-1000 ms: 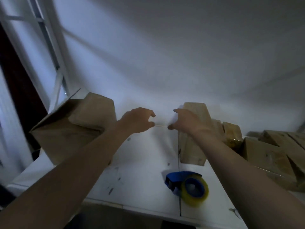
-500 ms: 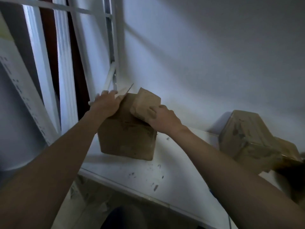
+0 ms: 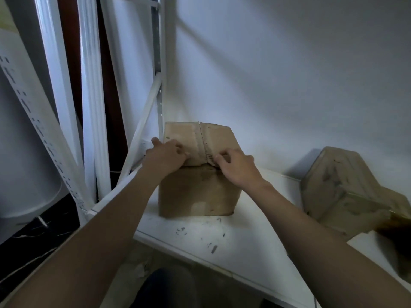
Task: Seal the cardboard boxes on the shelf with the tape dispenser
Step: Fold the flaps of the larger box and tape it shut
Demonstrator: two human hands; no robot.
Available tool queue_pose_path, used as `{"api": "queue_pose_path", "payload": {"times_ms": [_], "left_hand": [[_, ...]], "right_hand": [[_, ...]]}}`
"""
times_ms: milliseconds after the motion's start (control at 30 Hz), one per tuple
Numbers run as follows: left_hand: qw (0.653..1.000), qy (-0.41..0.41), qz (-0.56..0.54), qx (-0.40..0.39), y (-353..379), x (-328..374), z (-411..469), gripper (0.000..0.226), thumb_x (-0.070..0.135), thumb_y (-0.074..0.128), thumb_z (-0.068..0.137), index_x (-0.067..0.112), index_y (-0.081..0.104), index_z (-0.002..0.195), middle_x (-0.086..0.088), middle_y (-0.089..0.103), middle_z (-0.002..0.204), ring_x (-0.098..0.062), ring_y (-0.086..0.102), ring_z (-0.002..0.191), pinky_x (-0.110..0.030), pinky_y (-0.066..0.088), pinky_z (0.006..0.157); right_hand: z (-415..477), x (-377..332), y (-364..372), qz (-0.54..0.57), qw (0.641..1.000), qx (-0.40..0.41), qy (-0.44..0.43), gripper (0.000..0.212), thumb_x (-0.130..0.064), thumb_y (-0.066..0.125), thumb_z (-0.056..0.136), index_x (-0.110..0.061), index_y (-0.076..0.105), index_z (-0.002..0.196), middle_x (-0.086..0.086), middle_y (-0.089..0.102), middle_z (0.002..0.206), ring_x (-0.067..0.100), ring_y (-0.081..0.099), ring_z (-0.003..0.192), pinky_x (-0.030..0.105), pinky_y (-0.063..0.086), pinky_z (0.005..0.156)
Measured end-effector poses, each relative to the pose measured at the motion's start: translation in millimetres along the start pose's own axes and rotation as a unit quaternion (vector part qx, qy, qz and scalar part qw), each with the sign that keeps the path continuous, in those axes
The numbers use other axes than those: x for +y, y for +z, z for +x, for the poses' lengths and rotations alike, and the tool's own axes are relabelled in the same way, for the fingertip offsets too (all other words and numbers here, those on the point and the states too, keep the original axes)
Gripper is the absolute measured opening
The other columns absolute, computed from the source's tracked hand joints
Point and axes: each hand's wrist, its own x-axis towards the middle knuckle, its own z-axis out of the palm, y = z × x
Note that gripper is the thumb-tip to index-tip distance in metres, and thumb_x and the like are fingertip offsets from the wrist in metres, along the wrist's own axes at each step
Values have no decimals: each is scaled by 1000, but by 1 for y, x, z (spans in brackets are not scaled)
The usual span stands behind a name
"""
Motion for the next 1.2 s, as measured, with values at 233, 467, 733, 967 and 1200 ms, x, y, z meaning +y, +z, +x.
{"api": "queue_pose_path", "payload": {"times_ms": [233,467,733,967,1200], "left_hand": [[994,86,-48,-35,15,57,-31,37,47,75,83,20,72,109,-3,70,101,-24,69,89,-35,57,82],[992,72,91,-55,14,62,5,91,84,54,72,42,29,150,-8,41,151,-39,37,135,-49,33,107],[988,41,150,-4,26,57,-41,95,90,43,75,43,18,154,-16,38,152,-43,41,136,-60,32,108],[985,71,141,-67,55,81,-96,81,81,38,86,44,15,154,-16,36,154,-42,44,134,-58,38,106],[951,249,173,60,77,148,-118,57,58,27,102,32,33,152,-4,22,164,-34,12,152,-68,3,118]], "right_hand": [[-34,43,-40,-70,997,-16,43,79,-97,26,71,-40,57,117,-5,58,135,33,49,129,62,40,102],[-55,55,-47,-114,991,-57,31,60,-63,45,96,-49,28,152,-5,24,164,38,10,151,67,26,113],[-76,76,-53,-83,993,-67,43,59,-48,33,97,-43,25,155,-13,19,165,42,19,149,62,24,117],[-95,106,-72,-73,994,-58,64,76,-59,16,84,-39,21,157,-10,11,168,35,11,153,60,15,121],[-145,128,-109,32,999,33,-22,55,-30,62,98,-28,45,150,-4,39,157,21,38,142,32,29,114]]}}
